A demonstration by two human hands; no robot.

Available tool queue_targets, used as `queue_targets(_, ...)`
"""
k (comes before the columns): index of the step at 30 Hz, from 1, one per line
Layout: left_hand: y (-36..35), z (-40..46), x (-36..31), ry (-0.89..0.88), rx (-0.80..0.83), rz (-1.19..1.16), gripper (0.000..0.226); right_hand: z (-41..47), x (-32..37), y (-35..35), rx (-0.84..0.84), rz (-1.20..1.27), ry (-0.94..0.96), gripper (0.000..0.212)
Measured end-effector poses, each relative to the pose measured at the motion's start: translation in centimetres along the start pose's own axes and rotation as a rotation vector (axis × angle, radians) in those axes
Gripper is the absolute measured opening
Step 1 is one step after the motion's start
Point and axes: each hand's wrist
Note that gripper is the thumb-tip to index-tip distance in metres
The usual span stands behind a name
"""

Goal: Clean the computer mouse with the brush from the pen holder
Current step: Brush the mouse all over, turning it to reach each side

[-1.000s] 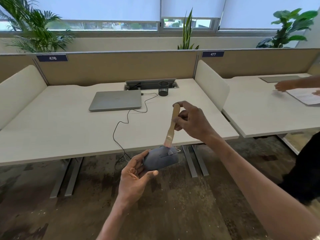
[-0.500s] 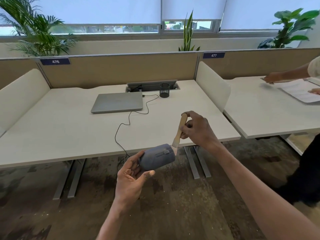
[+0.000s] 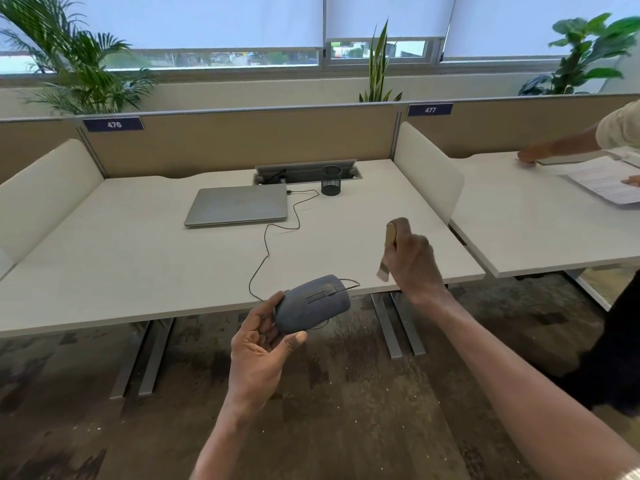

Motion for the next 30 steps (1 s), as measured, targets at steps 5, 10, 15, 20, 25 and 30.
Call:
queue_targets(5,-0.1,0.4,0.4,0.012,0.007,0.025,0.066,1.0,0.9,2.7,-0.118,0.366,-0.043,0.025)
queue_targets(10,-0.5,0.6,0.3,0.011,0.023,0.052,0.066,-0.1,3.4,4.7,-0.058,0.648,-0.06,0.028)
queue_targets(15,-0.7,0.6,0.3,0.01,0.037,0.087,0.067,-1.2,4.7,4.9,-0.008,0.64,0.015,0.029)
queue_targets(20,-0.7,0.3,0.4,0.011,0.022,0.088,0.066,-1.4,4.4,6.0,0.088,0.393,0.148,0.035)
queue_targets(25,-0.6,0.5,0.5,0.03,0.002,0.088,0.067,-1.4,5.0,6.2,0.036,0.415,0.209,0.032)
queue_targets(30,-0.8,0.6,0.3,0.029,-0.029,0.093,0.067,-2.2,5.0,5.9,0.121,0.47,0.235,0.029)
Point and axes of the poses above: each hand's wrist, its own z-axis towards the middle knuckle, its own y-axis out of the back of the hand, x = y × z, and after that the axes turned 2 degrees about -x, right-handed
